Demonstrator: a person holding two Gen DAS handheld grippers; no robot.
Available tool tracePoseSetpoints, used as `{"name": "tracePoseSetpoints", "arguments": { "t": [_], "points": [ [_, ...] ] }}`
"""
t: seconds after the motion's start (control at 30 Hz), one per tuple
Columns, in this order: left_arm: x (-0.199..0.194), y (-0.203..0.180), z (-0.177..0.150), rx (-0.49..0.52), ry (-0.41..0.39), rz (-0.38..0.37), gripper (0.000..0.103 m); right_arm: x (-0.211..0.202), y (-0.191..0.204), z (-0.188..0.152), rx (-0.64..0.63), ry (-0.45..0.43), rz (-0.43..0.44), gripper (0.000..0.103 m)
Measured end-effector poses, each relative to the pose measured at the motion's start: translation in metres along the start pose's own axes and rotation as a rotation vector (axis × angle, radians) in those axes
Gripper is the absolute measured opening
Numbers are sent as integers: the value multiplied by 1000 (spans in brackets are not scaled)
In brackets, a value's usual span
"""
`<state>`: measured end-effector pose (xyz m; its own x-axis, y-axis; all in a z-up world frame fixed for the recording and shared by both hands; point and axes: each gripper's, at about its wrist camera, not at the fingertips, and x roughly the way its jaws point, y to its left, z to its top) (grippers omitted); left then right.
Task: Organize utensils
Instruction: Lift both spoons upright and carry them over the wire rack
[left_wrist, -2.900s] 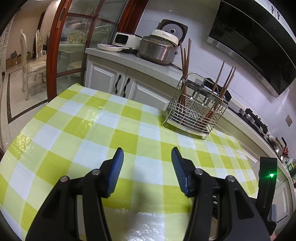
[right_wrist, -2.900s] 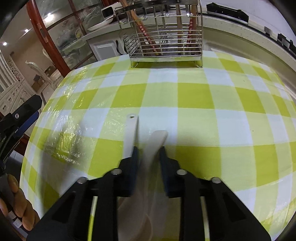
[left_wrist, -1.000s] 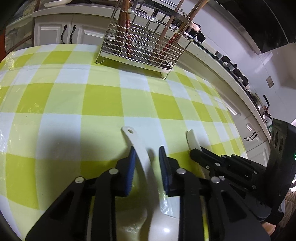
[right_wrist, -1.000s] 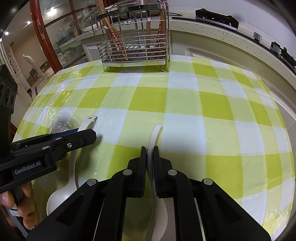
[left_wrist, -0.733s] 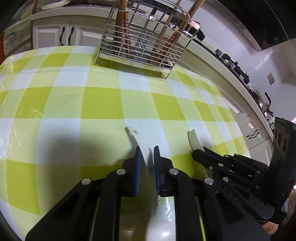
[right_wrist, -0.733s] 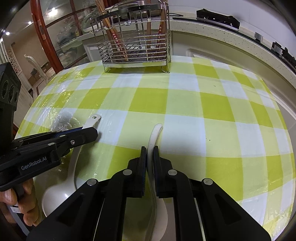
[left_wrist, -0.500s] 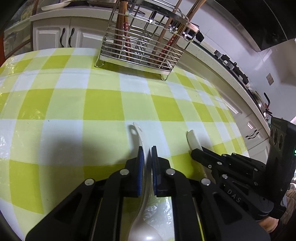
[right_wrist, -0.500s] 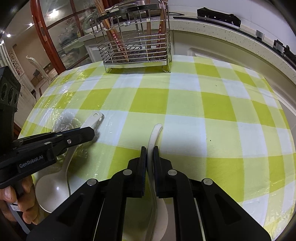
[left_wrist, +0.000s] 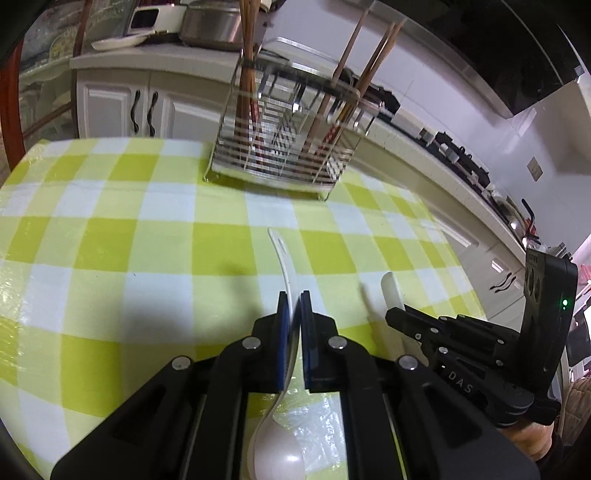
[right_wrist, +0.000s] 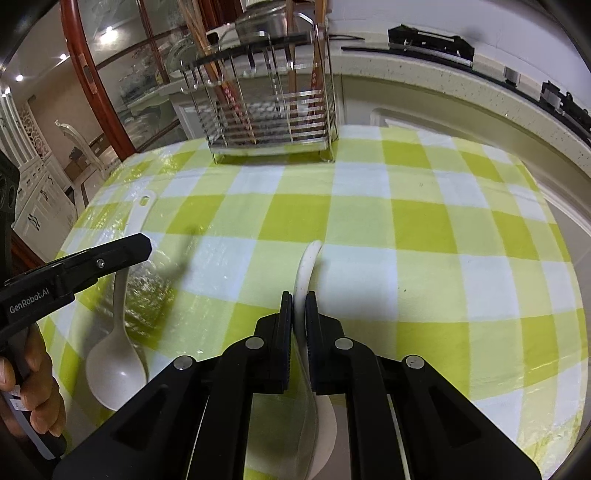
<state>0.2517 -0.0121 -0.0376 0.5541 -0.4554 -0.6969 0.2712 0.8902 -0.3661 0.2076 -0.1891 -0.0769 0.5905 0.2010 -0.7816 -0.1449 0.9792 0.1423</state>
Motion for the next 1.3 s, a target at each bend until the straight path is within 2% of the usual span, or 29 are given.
{"name": "tracePoseSetpoints", "arguments": {
  "t": [0.4,0.67,1.1,1.3],
  "points": [
    [-42,-11,3,33,-91,30,5,-37,4,9,-8,-80,-11,9],
    [-67,-18,-1,72,-150,101,4,-60,9,9,-26,-146,-39,9],
    [-84,-29,-14,154,-147,196,5,-79,15,0,-51,-184,-60,9],
    [-90,-33,-20,187,-129,211,5,-81,15,-2,-52,-186,-58,9]
  ]
}}
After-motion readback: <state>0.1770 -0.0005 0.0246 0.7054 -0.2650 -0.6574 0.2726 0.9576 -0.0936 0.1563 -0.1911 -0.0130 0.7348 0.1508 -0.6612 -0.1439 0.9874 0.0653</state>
